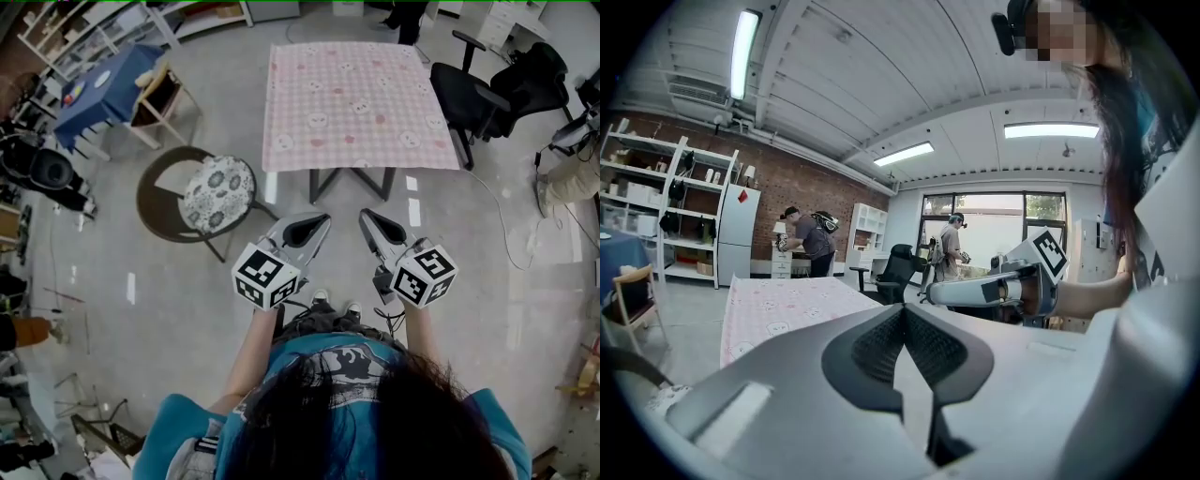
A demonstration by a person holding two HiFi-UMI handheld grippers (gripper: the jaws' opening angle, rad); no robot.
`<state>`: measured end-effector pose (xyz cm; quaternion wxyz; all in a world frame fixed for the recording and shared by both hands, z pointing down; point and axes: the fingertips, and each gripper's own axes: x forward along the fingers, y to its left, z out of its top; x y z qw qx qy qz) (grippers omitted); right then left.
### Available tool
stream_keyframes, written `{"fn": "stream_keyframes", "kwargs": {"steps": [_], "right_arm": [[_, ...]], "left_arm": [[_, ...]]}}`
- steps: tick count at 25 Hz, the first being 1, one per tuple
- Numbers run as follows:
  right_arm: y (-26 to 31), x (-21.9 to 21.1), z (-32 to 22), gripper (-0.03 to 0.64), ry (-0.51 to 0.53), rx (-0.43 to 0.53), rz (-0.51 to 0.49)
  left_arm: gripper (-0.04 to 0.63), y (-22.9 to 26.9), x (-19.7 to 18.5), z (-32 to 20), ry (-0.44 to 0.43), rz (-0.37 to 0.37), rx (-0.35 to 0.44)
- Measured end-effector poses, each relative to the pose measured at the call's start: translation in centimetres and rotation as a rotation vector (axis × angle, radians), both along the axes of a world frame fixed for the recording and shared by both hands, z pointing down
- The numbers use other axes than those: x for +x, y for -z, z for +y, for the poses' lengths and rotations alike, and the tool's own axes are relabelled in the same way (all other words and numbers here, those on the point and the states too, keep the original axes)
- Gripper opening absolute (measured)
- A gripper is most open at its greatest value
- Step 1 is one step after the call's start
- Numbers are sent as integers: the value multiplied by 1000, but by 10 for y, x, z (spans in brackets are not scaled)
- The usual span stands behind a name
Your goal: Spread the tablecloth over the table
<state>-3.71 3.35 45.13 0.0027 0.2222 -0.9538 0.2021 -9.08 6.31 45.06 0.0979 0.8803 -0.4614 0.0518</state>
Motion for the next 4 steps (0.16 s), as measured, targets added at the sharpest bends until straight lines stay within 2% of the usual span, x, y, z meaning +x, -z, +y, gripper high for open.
{"fn": "stream_keyframes", "kwargs": {"steps": [4], "right_arm": [[-4, 7, 2, 2, 2, -4, 3]], "left_arm": [[15, -6, 7, 1, -4, 1, -8]]}}
